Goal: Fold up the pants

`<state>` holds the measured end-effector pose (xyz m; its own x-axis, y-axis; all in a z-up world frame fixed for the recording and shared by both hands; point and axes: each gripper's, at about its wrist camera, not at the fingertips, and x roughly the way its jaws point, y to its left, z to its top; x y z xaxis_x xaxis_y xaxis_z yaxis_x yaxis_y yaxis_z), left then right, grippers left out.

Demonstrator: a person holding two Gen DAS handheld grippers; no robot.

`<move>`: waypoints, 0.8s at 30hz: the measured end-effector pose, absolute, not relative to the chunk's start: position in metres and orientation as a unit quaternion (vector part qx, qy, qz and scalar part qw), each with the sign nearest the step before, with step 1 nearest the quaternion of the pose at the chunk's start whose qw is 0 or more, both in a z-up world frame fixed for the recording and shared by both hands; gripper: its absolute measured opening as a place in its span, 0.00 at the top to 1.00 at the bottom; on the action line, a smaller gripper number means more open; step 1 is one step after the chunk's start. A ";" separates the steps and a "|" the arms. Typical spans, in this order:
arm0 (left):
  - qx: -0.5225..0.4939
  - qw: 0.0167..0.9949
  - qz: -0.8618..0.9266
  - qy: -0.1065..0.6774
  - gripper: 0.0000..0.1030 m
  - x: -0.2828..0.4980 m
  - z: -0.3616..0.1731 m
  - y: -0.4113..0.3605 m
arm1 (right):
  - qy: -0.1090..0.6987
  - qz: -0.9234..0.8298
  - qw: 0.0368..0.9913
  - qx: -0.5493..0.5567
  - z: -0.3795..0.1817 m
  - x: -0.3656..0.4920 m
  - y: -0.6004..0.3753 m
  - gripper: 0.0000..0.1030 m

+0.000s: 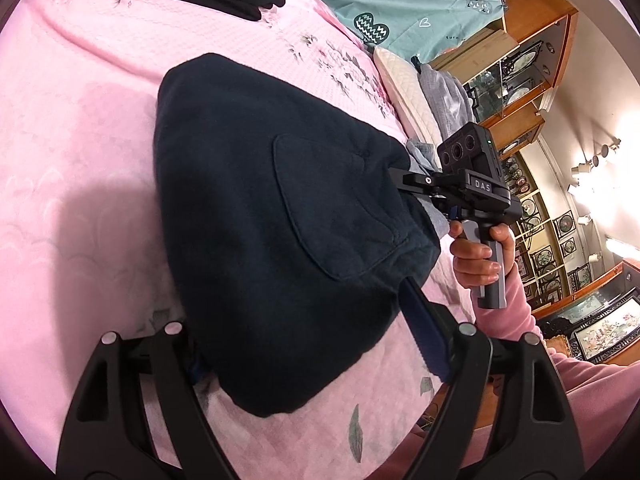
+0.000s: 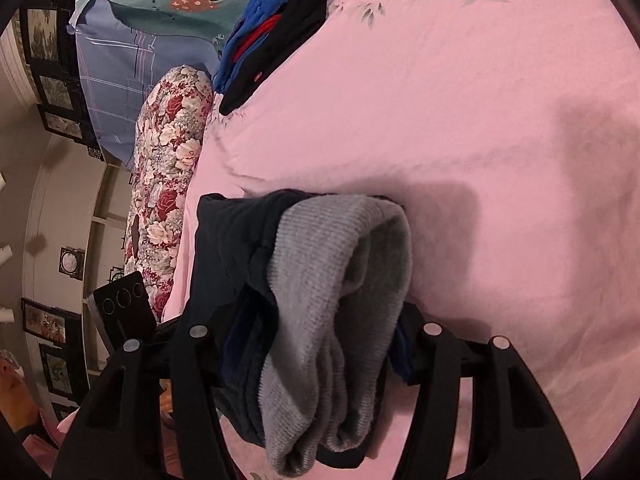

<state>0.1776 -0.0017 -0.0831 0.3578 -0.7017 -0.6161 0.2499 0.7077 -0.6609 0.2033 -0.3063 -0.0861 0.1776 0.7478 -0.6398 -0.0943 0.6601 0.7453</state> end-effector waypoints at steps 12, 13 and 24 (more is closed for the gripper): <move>-0.285 0.774 -0.303 0.477 0.22 0.178 -0.085 0.013 | 0.563 0.302 0.718 0.277 -0.083 0.202 -0.299 0.31; -0.286 0.774 -0.303 0.476 0.22 0.176 -0.085 0.014 | 0.563 0.302 0.716 0.280 -0.083 0.202 -0.300 0.31; -0.298 0.775 -0.291 0.475 0.42 0.180 -0.085 0.014 | 0.572 0.263 0.731 0.264 -0.081 0.198 -0.300 0.55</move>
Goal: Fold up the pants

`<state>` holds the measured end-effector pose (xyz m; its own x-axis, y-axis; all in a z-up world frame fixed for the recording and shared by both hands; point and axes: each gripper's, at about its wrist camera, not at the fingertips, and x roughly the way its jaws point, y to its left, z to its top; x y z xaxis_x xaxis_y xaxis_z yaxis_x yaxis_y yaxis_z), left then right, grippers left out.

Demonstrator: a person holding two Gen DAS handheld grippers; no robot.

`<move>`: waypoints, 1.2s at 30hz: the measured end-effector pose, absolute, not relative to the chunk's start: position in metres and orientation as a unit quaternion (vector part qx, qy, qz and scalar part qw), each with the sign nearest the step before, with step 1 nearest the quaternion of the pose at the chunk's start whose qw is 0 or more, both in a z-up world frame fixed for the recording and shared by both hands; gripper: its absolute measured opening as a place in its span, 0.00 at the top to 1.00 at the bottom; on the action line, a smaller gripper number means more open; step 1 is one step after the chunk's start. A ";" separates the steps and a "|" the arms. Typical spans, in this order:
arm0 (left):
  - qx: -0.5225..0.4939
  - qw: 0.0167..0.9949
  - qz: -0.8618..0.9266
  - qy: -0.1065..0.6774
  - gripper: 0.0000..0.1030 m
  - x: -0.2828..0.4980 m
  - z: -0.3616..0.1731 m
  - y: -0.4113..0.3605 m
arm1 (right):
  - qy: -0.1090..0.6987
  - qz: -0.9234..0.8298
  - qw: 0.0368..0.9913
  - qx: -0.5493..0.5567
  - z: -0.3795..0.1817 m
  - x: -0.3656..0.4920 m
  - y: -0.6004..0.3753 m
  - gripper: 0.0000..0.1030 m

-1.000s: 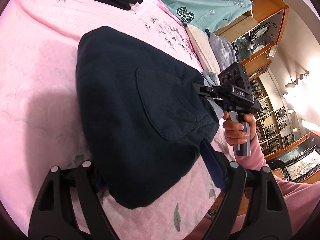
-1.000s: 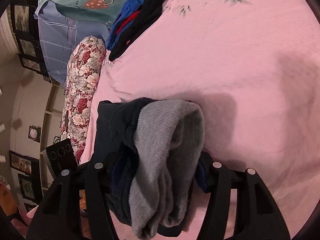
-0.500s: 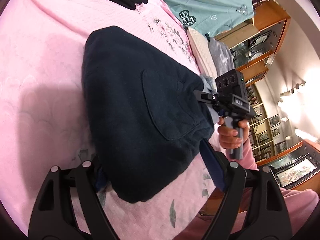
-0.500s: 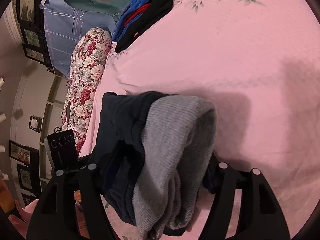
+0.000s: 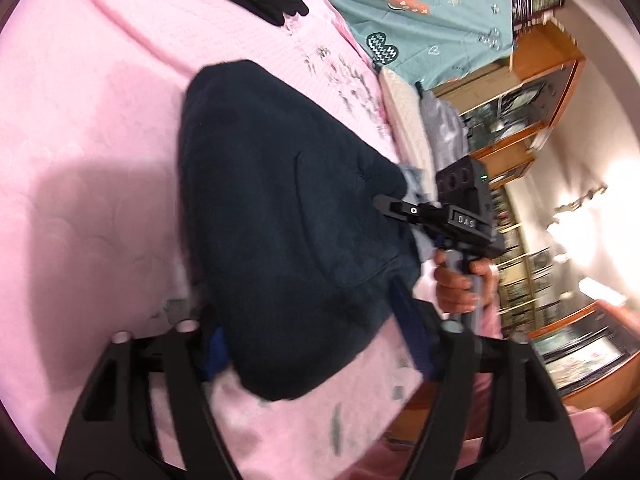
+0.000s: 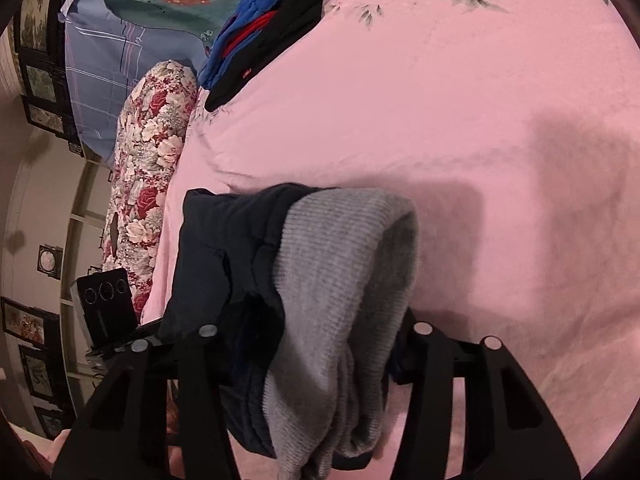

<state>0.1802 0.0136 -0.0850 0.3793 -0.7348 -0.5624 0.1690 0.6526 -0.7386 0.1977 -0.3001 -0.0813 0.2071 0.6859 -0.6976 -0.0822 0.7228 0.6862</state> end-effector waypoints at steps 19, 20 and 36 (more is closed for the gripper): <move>-0.209 0.846 -0.258 0.416 0.69 0.168 -0.058 0.013 | 0.503 0.277 0.790 0.213 -0.043 0.174 -0.285 0.66; -0.208 0.849 -0.259 0.411 0.69 0.167 -0.056 0.016 | 0.500 0.276 0.794 0.206 -0.037 0.173 -0.281 0.66; -0.134 0.909 -0.228 0.322 0.69 0.219 0.022 0.106 | 0.425 0.345 0.816 0.184 0.037 0.291 -0.192 0.66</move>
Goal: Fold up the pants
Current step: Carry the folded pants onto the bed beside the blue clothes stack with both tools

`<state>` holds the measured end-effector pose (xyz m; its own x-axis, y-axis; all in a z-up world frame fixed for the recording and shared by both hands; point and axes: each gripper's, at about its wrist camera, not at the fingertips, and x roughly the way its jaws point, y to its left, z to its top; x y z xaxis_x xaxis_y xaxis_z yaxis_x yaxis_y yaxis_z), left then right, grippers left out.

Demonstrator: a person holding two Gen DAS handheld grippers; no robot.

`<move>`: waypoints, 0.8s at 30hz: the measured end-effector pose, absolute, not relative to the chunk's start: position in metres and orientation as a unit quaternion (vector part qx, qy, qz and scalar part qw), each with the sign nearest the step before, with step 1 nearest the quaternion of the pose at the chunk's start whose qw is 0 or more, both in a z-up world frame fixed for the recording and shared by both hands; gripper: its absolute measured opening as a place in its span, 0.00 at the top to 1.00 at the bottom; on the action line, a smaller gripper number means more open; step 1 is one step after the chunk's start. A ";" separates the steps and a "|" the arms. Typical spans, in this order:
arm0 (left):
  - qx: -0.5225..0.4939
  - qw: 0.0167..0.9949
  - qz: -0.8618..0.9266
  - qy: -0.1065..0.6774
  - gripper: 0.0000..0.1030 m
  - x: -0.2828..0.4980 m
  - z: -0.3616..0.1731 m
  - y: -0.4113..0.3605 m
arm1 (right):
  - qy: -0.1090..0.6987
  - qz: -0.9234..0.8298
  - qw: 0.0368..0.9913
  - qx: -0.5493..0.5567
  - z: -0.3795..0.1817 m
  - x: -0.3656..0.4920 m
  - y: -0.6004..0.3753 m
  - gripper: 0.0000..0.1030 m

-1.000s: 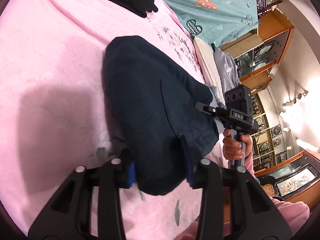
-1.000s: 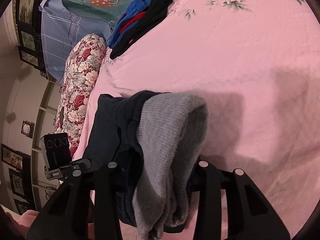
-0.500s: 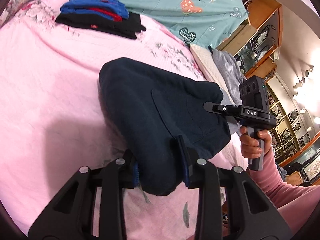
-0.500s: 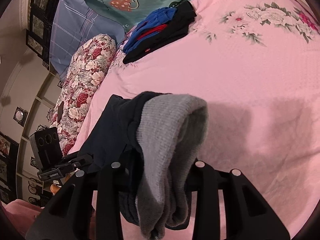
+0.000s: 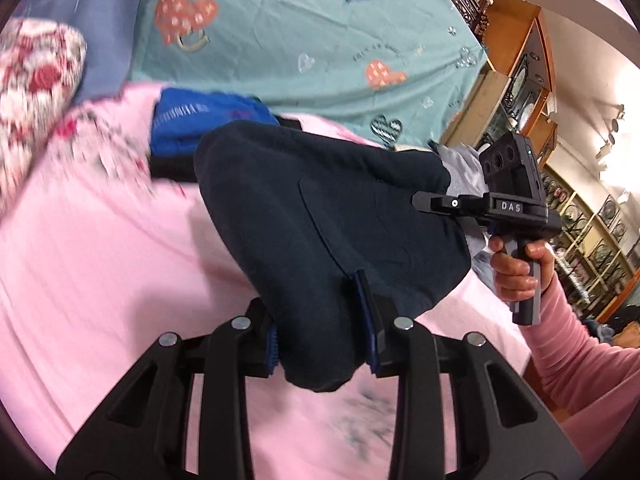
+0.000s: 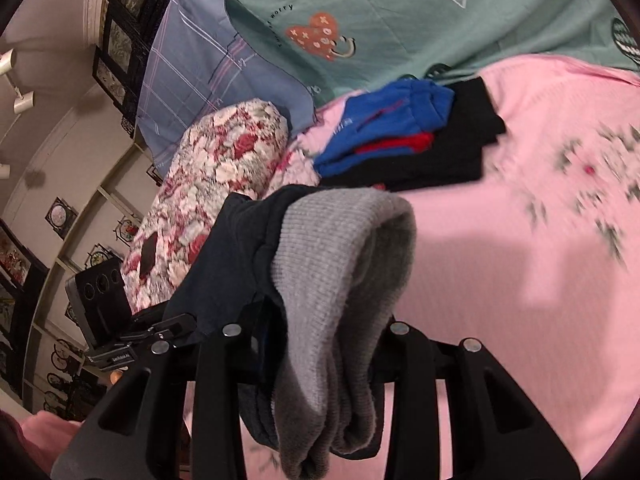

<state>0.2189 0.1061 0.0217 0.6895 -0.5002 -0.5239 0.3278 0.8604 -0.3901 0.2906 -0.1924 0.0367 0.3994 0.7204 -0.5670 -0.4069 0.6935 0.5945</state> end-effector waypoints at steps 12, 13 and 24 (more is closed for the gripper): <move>-0.164 0.867 -0.186 0.433 0.69 0.326 -0.068 0.153 | 0.509 0.321 0.775 0.194 -0.075 0.407 -0.158 0.64; -0.168 0.862 -0.187 0.440 0.68 0.328 -0.076 0.154 | 0.510 0.318 0.774 0.200 -0.084 0.409 -0.160 0.60; -0.096 0.913 -0.109 0.381 0.40 0.317 -0.012 0.180 | 0.439 0.294 0.826 0.195 -0.030 0.375 -0.223 0.46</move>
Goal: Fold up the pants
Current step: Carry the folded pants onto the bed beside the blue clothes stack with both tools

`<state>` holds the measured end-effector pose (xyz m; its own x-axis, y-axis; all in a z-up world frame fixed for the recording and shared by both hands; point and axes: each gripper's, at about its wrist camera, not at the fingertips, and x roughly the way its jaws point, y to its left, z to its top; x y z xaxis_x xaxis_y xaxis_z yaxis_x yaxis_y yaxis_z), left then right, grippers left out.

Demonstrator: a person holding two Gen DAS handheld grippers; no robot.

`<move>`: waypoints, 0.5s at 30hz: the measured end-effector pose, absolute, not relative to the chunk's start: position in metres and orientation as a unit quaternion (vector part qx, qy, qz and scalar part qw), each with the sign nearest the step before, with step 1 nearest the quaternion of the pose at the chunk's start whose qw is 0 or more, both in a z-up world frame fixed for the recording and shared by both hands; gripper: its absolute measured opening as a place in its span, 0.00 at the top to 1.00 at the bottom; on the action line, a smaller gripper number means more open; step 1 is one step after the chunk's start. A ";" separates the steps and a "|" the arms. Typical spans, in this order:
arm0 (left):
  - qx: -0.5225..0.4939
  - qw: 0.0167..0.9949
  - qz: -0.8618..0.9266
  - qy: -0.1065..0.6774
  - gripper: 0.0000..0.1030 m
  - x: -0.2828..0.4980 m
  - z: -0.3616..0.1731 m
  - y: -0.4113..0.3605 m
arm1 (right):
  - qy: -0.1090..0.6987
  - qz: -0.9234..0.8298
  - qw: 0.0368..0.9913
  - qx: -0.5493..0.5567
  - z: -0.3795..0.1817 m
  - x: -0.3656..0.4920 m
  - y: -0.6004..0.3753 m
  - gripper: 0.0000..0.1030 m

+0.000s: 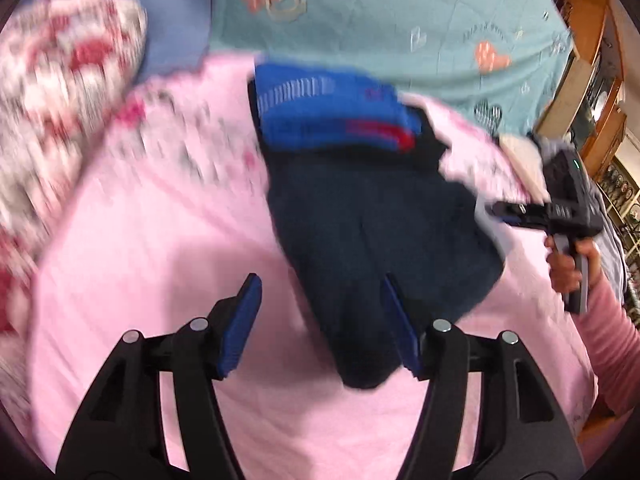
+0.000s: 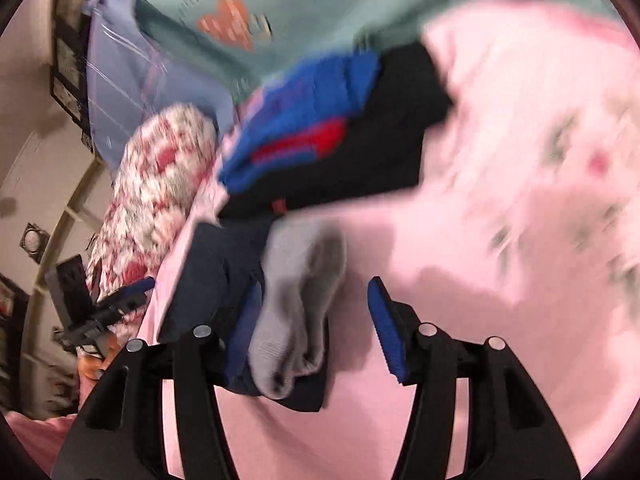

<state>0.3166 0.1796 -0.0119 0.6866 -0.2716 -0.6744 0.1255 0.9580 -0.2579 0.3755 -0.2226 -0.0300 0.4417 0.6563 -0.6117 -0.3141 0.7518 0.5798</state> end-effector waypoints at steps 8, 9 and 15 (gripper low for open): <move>-0.133 0.885 -0.234 0.380 0.36 0.395 -0.006 0.141 | 0.407 0.400 0.791 0.220 -0.023 0.399 -0.167 0.55; -0.127 0.882 -0.227 0.392 0.36 0.404 -0.016 0.138 | 0.422 0.391 0.791 0.208 -0.035 0.406 -0.162 0.58; -0.170 0.859 -0.213 0.434 0.60 0.424 -0.069 0.166 | 0.457 0.365 0.768 0.261 -0.084 0.424 -0.181 0.95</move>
